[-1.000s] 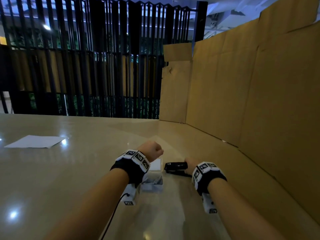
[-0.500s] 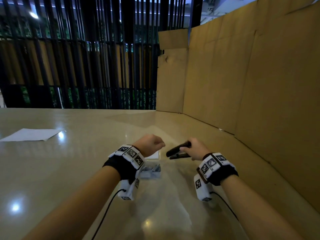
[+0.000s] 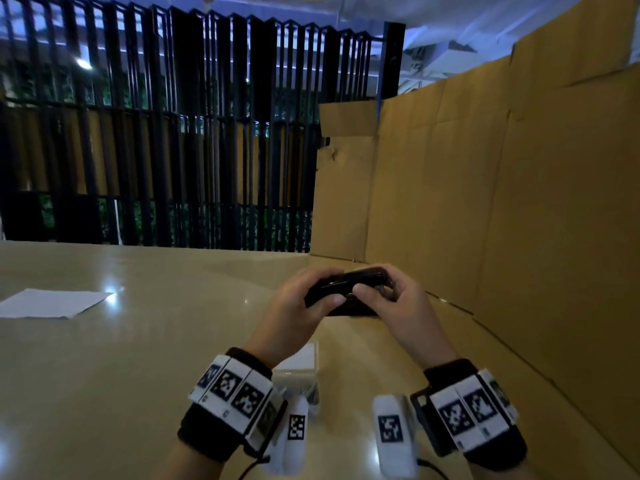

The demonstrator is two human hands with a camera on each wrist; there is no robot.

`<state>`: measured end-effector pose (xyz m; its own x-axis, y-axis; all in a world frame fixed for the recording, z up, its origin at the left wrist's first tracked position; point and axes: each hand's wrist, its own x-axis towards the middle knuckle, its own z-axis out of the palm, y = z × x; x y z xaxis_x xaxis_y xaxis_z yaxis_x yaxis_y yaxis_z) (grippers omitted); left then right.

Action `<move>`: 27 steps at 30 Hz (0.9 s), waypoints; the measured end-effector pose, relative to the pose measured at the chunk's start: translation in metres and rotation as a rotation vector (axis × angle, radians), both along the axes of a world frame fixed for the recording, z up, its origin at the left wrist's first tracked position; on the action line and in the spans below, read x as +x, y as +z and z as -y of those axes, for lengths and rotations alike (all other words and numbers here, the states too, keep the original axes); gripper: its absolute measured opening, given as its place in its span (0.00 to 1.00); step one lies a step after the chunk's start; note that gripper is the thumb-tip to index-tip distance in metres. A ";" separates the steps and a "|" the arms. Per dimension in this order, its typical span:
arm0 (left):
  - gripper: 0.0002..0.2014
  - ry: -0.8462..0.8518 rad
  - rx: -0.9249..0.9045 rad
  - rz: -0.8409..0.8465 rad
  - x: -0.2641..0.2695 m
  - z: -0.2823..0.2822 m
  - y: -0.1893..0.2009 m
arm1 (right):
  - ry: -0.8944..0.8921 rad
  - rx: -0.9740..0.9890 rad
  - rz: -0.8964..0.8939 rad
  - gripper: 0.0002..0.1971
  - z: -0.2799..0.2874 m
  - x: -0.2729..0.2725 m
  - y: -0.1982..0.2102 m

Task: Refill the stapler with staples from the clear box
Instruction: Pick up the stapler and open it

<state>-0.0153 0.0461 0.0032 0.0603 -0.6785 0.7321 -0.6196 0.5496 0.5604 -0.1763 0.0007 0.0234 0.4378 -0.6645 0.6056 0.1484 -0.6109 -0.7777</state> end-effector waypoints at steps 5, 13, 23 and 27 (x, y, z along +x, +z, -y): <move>0.23 0.035 -0.059 -0.009 0.008 0.015 -0.013 | 0.038 0.120 0.134 0.08 0.009 0.013 -0.010; 0.29 0.147 0.029 0.075 0.017 0.036 -0.036 | 0.019 0.311 0.007 0.04 0.025 0.029 -0.036; 0.27 0.166 -0.034 0.135 0.018 0.033 -0.030 | 0.135 0.236 0.025 0.08 0.018 0.026 -0.027; 0.24 0.171 -0.020 -0.006 0.014 0.032 -0.024 | 0.113 0.147 0.036 0.07 0.018 0.026 -0.027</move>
<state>-0.0016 0.0144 -0.0206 0.1783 -0.6433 0.7445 -0.7015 0.4475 0.5547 -0.1501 -0.0177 -0.0038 0.4941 -0.6950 0.5223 0.2388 -0.4691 -0.8502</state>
